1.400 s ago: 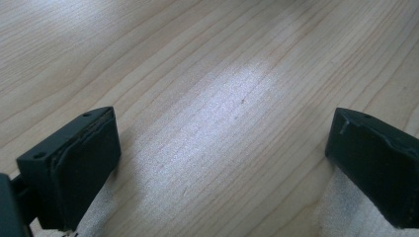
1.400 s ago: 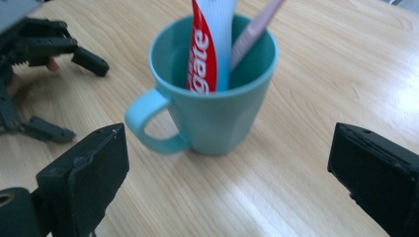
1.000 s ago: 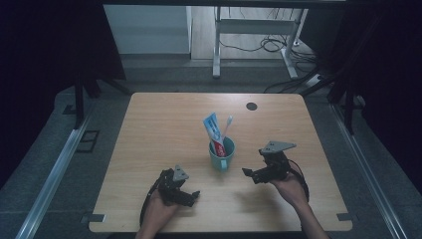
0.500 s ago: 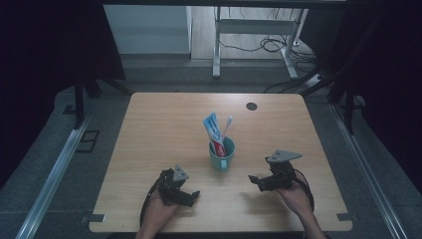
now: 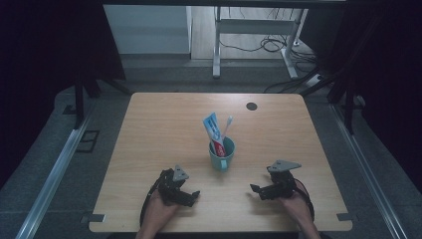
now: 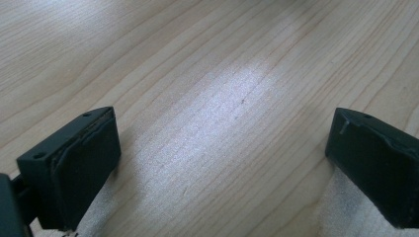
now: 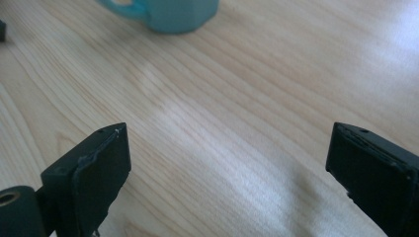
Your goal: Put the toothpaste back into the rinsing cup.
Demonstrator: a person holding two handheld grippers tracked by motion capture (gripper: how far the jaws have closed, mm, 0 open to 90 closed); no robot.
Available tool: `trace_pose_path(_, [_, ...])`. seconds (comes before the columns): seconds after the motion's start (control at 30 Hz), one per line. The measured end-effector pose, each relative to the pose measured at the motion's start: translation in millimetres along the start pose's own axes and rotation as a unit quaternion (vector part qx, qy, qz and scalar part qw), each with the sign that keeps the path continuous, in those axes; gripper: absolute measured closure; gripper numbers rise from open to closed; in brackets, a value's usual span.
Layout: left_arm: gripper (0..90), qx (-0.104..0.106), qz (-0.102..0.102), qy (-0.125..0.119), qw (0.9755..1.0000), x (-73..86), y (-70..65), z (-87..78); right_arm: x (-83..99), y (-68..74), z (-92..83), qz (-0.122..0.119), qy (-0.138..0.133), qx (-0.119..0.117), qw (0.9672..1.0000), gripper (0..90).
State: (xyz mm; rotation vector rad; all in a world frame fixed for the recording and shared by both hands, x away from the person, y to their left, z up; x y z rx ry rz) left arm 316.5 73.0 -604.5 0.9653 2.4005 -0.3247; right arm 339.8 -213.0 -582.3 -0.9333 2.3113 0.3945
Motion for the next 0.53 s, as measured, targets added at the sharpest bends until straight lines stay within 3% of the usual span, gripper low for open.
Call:
trace_pose_path(0.27, [0.6, 0.0, -0.001, 0.0, 1.0, 0.0, -0.1, 0.0, 13.7, -2.2, 10.2, -0.008, 0.017, 0.012, 0.9998, 3.7])
trace_pose_path(0.53, [0.6, 0.0, 0.0, 0.0, 1.0, 0.1, -0.1, 0.0, 14.9, -2.5, 9.6, -0.013, 0.018, 0.018, 0.9996, 5.5])
Point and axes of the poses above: each handheld gripper's, and its own axes: z roughly forward along the jaws, x roughly out of its underside, y roughly to its left, the point moved 8 cm from there along z, roughly forward along the jaws, and after that the axes turned 8 degrees about y, right-handed, at the moved point
